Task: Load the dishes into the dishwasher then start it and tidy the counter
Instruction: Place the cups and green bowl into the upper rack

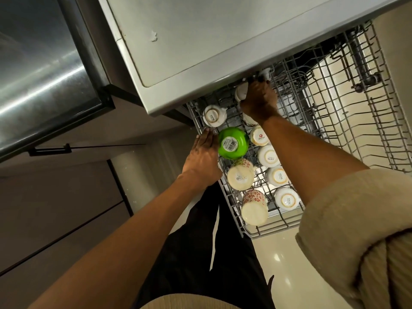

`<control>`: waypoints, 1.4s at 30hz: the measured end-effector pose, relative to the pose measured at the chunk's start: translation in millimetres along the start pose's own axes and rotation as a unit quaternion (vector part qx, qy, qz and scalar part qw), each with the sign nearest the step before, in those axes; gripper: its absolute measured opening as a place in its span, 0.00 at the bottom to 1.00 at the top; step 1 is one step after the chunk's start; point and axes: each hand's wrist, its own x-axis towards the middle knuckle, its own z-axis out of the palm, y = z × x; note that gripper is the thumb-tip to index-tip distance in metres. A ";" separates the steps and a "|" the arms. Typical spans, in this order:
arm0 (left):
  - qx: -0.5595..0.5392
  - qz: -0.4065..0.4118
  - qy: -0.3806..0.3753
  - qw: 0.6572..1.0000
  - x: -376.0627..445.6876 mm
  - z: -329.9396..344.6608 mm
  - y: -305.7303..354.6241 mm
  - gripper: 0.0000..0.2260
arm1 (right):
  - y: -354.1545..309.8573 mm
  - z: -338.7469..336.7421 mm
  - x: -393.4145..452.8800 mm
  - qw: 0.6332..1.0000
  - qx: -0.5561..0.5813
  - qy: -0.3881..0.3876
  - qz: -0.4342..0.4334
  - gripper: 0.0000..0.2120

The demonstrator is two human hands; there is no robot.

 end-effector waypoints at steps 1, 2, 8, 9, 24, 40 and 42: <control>0.000 0.001 -0.001 1.000 -0.1 -0.4 0.0 0.43 | 1.1 1.8 0.3 1.000 0.009 0.005 0.002 0.33; 0.000 0.002 -0.001 1.000 -0.1 -0.5 -0.1 0.43 | 1.7 3.2 0.3 1.000 0.015 0.009 0.004 0.35; -0.002 -0.001 -0.006 1.000 -1.4 -3.3 1.8 0.42 | 5.1 7.9 2.2 1.000 0.029 0.006 0.001 0.42; -0.002 -0.002 -0.008 1.000 -1.5 -3.9 2.0 0.42 | 5.7 6.7 3.3 1.000 0.029 0.000 -0.001 0.44; 0.007 0.000 0.006 1.000 -19.4 -2.6 13.9 0.40 | 6.6 -12.2 -98.5 0.999 0.017 0.021 -0.026 0.37; -0.015 0.008 0.060 0.998 -102.4 3.9 26.5 0.35 | -34.2 -22.7 -273.3 0.995 0.025 -0.005 -0.092 0.40; 0.004 0.019 0.061 0.998 -113.7 1.9 24.4 0.35 | -41.5 -30.4 -286.0 0.995 0.021 0.009 -0.101 0.39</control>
